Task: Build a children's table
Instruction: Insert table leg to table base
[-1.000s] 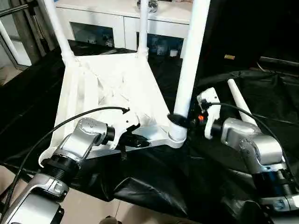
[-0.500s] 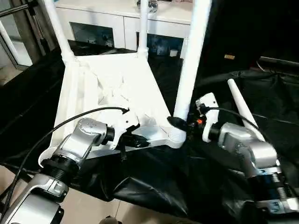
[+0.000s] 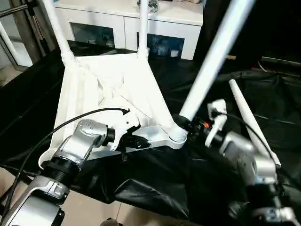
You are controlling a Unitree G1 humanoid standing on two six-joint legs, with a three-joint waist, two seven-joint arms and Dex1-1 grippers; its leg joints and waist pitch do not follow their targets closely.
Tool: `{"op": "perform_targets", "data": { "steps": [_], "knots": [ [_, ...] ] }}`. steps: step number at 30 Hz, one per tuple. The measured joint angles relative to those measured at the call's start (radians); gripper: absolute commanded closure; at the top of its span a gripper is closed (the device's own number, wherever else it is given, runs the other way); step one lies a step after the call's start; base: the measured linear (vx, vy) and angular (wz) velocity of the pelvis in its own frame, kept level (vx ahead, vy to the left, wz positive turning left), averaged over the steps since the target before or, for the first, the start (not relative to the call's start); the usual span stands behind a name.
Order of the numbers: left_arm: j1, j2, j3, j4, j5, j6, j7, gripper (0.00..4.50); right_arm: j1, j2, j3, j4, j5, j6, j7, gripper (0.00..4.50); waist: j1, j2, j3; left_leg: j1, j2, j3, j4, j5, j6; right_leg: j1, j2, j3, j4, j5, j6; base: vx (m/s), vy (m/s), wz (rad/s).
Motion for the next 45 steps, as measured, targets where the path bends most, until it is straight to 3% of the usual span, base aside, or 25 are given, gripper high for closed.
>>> {"op": "perform_targets", "data": {
  "steps": [9,22,29,39,45],
  "knots": [
    [0.002,-0.010,0.005,0.006,0.001,-0.011,0.001,4.50,0.042,0.021,0.003,0.017,-0.015,-0.134,-0.002,2.61,0.001,0.000,0.000,0.000,0.000,0.000,0.000,0.000,0.000,0.001,0.000,0.000,-0.001,0.000,0.000,0.000,0.000,0.00],
    [0.002,-0.018,0.008,0.014,0.001,-0.017,0.012,4.50,0.106,0.058,0.002,0.016,-0.024,-0.268,-0.017,2.61,0.001,0.001,-0.001,0.000,0.000,-0.001,0.000,0.000,0.000,0.001,0.000,0.000,-0.003,0.000,0.001,0.000,0.000,0.00],
    [0.001,-0.021,0.009,0.020,0.001,-0.024,0.010,4.50,0.112,0.046,0.005,0.010,-0.024,-0.275,-0.007,2.61,0.002,0.005,-0.002,0.000,0.000,-0.001,-0.002,0.000,0.000,0.002,0.000,0.000,-0.005,-0.001,0.001,0.000,0.000,0.00],
    [0.000,-0.023,0.009,0.034,0.001,-0.037,0.004,4.50,0.081,-0.073,0.116,-0.053,-0.141,-0.250,0.039,2.62,0.003,0.008,-0.005,0.000,-0.001,-0.001,-0.005,0.000,0.000,0.002,0.000,-0.001,-0.006,-0.001,0.001,0.000,0.000,0.00],
    [0.000,-0.022,0.009,0.034,0.001,-0.037,0.003,4.50,0.052,-0.100,0.149,-0.058,-0.167,-0.226,0.048,2.62,0.001,0.007,-0.005,0.000,-0.001,0.000,-0.005,0.000,0.000,0.002,0.000,-0.001,-0.008,-0.001,0.001,0.000,0.000,0.00]
  ]
}}
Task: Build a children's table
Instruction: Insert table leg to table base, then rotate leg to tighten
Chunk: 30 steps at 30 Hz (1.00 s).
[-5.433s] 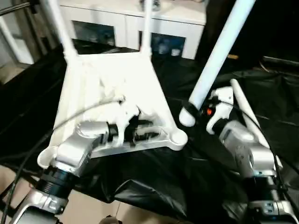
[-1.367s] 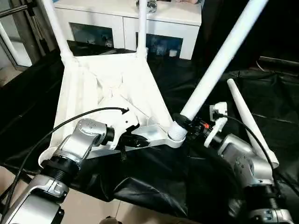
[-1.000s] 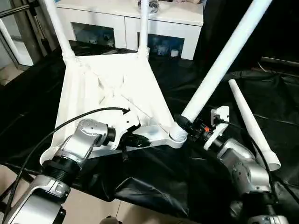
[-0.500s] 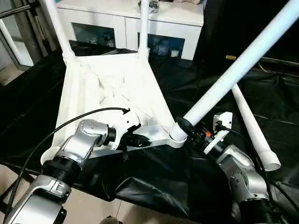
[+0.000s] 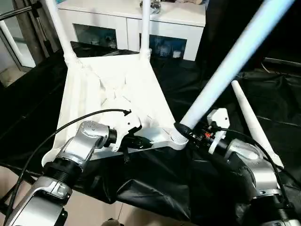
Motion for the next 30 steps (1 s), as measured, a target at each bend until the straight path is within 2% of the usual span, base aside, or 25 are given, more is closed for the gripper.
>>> {"op": "perform_targets", "data": {
  "steps": [10,14,23,24,27,30],
  "knots": [
    [0.001,0.007,0.000,0.000,0.000,0.000,-0.010,4.50,-0.070,-0.018,0.014,0.082,-0.010,-0.004,0.090,2.62,-0.003,0.000,0.000,0.000,0.000,0.000,0.000,0.000,0.000,0.001,0.000,0.000,-0.003,0.000,-0.001,0.000,0.000,0.00],
    [0.001,0.019,0.000,-0.001,0.000,-0.005,-0.035,4.50,-0.132,-0.033,0.036,0.156,-0.012,-0.006,0.174,2.62,-0.005,-0.001,-0.001,0.000,0.001,0.000,-0.001,0.000,0.000,0.001,0.001,-0.001,-0.003,0.003,-0.005,0.000,0.000,0.00],
    [0.001,0.050,-0.001,-0.003,0.000,-0.018,-0.093,4.50,-0.203,-0.049,0.078,0.250,-0.027,-0.048,0.316,2.62,-0.005,-0.013,-0.008,0.000,0.001,0.001,-0.002,0.000,0.000,0.001,0.001,-0.002,-0.006,0.004,-0.006,0.000,0.000,0.00],
    [0.001,0.055,-0.002,-0.003,0.000,-0.020,-0.101,4.50,-0.210,-0.049,0.083,0.260,-0.034,-0.052,0.332,2.62,-0.005,-0.018,-0.009,0.000,0.001,0.001,-0.002,0.000,0.000,0.001,0.001,-0.001,-0.006,0.004,-0.006,0.000,0.000,0.00],
    [0.001,0.064,-0.002,-0.003,0.000,-0.025,-0.120,4.50,-0.211,-0.047,0.087,0.268,-0.034,-0.072,0.360,2.62,0.000,-0.027,-0.009,0.000,0.002,0.001,-0.003,0.000,0.000,0.001,0.001,-0.002,-0.006,0.004,-0.006,0.000,0.000,0.00],
    [0.001,0.069,-0.002,-0.003,0.000,-0.025,-0.128,4.50,-0.211,-0.042,0.087,0.283,-0.035,-0.092,0.370,2.62,-0.001,-0.029,-0.009,0.000,0.001,0.001,-0.003,0.000,0.000,0.001,0.001,-0.002,-0.007,0.004,-0.006,0.000,0.000,0.00]
  ]
}}
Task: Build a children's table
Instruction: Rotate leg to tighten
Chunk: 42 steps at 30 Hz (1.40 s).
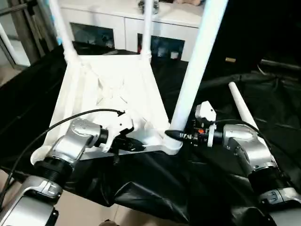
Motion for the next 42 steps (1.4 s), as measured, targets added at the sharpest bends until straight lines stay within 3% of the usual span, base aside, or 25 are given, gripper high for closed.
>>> {"op": "perform_targets", "data": {
  "steps": [5,11,15,21,38,39,42],
  "knots": [
    [-0.005,-0.008,0.004,0.010,0.004,0.006,0.027,4.50,-0.015,0.031,-0.012,0.050,-0.001,-0.021,-0.032,2.62,-0.002,-0.001,0.000,0.002,0.000,0.000,0.000,0.000,0.000,0.001,0.000,0.000,0.001,0.000,-0.001,0.000,0.000,0.00],
    [-0.040,-0.079,0.031,0.043,0.039,0.076,0.181,4.50,-0.071,0.109,-0.066,0.182,-0.038,-0.074,-0.289,2.62,-0.014,-0.005,0.003,0.007,0.000,-0.002,0.000,0.000,0.000,0.001,0.000,-0.001,0.001,0.000,0.000,0.000,0.000,0.00],
    [-0.075,-0.160,0.055,0.050,0.050,0.200,0.345,4.50,-0.156,0.188,-0.107,0.304,-0.059,-0.067,-0.539,2.62,-0.031,-0.004,0.003,0.009,0.000,-0.004,0.000,0.000,-0.001,0.000,0.000,-0.002,0.000,0.001,0.000,0.000,0.000,0.00],
    [-0.103,-0.297,0.088,0.057,0.077,0.297,0.553,4.50,-0.253,0.254,-0.159,0.423,-0.084,-0.054,-0.800,2.62,-0.037,-0.003,0.004,0.009,0.000,-0.003,-0.001,0.000,-0.001,0.000,0.000,-0.002,0.000,0.002,-0.002,0.000,0.000,0.00],
    [-0.113,-0.309,0.093,0.060,0.087,0.310,0.608,4.50,-0.306,0.292,-0.179,0.497,-0.131,-0.088,-0.876,2.62,-0.038,-0.001,0.003,0.014,-0.001,-0.002,-0.010,0.000,-0.001,0.000,0.001,-0.003,-0.002,0.004,-0.005,0.000,0.000,0.00],
    [-0.113,-0.309,0.093,0.060,0.087,0.309,0.608,4.50,-0.306,0.293,-0.184,0.498,-0.131,-0.089,-0.874,2.06,-0.038,-0.001,0.004,0.014,-0.001,-0.002,-0.010,0.000,-0.001,0.000,0.001,-0.003,-0.002,0.004,-0.005,0.000,0.000,0.00],
    [-0.113,-0.308,0.091,0.061,0.091,0.301,0.607,4.50,-0.306,0.299,-0.197,0.513,-0.129,-0.085,-0.863,1.90,-0.038,-0.001,0.004,0.014,-0.001,-0.002,-0.011,0.000,-0.001,0.000,0.001,-0.003,-0.002,0.004,-0.005,0.000,0.000,0.00]
  ]
}}
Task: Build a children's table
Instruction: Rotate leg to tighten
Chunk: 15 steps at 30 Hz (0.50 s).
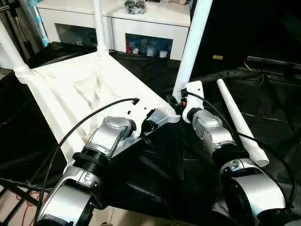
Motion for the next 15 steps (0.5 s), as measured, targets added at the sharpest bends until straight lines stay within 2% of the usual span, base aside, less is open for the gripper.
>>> {"op": "perform_targets", "data": {
  "steps": [3,6,7,11,13,15],
  "knots": [
    [0.000,0.007,-0.001,0.000,0.007,-0.017,-0.010,4.50,0.008,0.000,-0.008,0.011,0.003,-0.002,0.008,1.51,0.000,0.003,0.002,-0.002,0.000,0.000,0.000,0.000,0.000,-0.002,0.000,0.001,0.000,0.000,-0.001,0.000,0.000,0.00],
    [0.000,0.019,-0.007,0.001,0.008,-0.037,-0.026,4.50,0.009,0.000,-0.012,0.006,0.010,-0.002,0.038,1.38,-0.001,0.003,0.002,-0.003,0.000,0.001,-0.001,0.000,0.000,-0.005,0.000,0.001,0.000,0.001,-0.002,0.000,0.000,0.00],
    [0.000,0.024,-0.009,0.001,0.008,-0.043,-0.035,4.50,0.010,0.000,-0.014,0.002,0.012,-0.002,0.048,1.14,-0.001,0.003,0.002,-0.005,0.000,0.001,-0.002,0.000,0.000,-0.006,0.000,0.000,0.000,0.002,-0.003,0.000,0.000,0.00],
    [0.006,0.053,-0.010,-0.003,0.008,-0.081,-0.080,4.50,0.031,-0.006,-0.019,-0.030,0.024,-0.001,0.118,0.91,0.001,0.004,0.003,-0.012,0.000,0.001,-0.002,0.000,0.000,-0.012,0.000,0.000,0.000,0.003,-0.004,0.000,0.000,0.00],
    [0.013,0.067,-0.010,-0.013,0.007,-0.098,-0.105,4.50,0.038,-0.017,-0.016,-0.049,0.027,0.007,0.160,0.57,0.004,0.004,0.003,-0.014,0.000,0.001,-0.001,0.000,0.000,-0.014,0.000,0.000,0.000,0.003,-0.004,0.000,0.000,0.00],
    [0.023,0.082,-0.009,-0.028,0.005,-0.104,-0.139,4.50,0.061,-0.036,-0.006,-0.085,0.033,0.023,0.228,0.57,0.008,0.005,0.003,-0.015,0.000,0.002,0.000,0.001,0.000,-0.014,0.000,0.000,-0.001,0.002,-0.004,0.000,0.000,0.00]
  ]
}}
